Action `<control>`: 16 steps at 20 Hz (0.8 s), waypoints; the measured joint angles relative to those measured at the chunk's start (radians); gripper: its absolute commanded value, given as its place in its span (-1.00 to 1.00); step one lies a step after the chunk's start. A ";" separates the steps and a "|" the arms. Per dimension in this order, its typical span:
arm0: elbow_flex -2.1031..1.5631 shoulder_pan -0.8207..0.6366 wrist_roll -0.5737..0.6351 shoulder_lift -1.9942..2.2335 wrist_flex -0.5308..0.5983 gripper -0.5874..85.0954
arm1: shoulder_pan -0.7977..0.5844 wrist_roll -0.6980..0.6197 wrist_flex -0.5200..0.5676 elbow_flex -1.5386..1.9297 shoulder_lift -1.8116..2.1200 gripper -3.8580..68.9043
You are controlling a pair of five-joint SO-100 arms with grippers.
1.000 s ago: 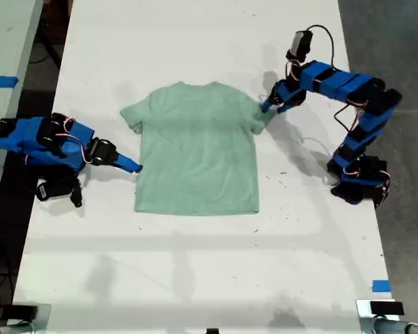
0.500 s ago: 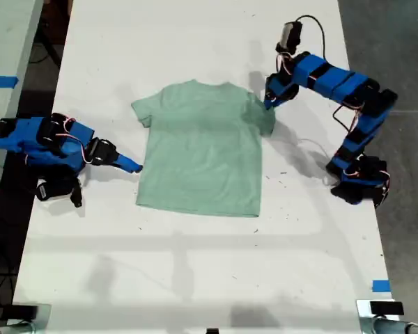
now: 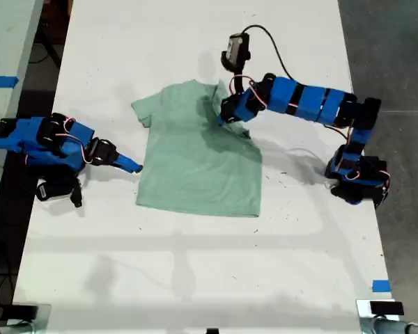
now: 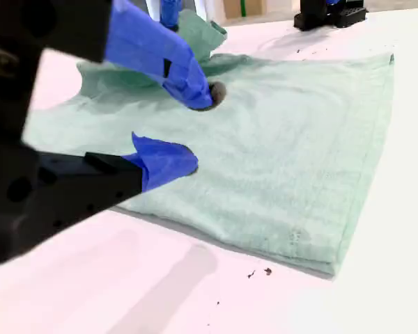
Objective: Fold t shirt
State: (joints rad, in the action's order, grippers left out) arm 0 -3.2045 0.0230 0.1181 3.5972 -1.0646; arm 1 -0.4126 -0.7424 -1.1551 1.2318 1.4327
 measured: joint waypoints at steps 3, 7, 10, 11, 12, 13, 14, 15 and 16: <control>0.000 0.000 0.000 0.000 0.000 -0.72 | 0.029 -0.009 0.005 -0.003 -0.003 -0.22; 0.000 0.000 0.000 0.000 0.000 -0.72 | -0.006 -0.038 -0.143 -0.075 0.118 -0.55; 0.000 0.000 0.000 0.000 0.000 -0.72 | -0.055 -0.032 -0.258 0.028 0.387 -0.90; 0.000 0.000 0.000 0.000 0.000 -0.72 | -0.054 -0.017 -0.264 0.120 0.499 -0.90; 0.000 0.000 0.000 0.000 0.000 -0.72 | -0.035 0.003 -0.264 0.232 0.618 -0.90; 0.000 0.000 0.000 0.000 0.000 -0.72 | -0.005 0.028 -0.242 0.370 0.753 -0.89; 0.000 0.000 0.000 0.000 0.000 -0.72 | 0.026 0.049 -0.202 0.526 0.893 -0.85; 0.000 0.000 0.000 0.000 0.000 -0.72 | 0.066 0.066 -0.146 0.709 1.045 -0.85; 0.000 0.000 0.000 0.000 0.000 -0.72 | 0.092 0.089 -0.078 0.905 1.207 -0.85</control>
State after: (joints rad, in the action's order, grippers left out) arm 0 -3.2045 0.0230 0.1181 3.5972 -1.0646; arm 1 -0.3206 -0.6535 -1.2333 2.1368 2.6400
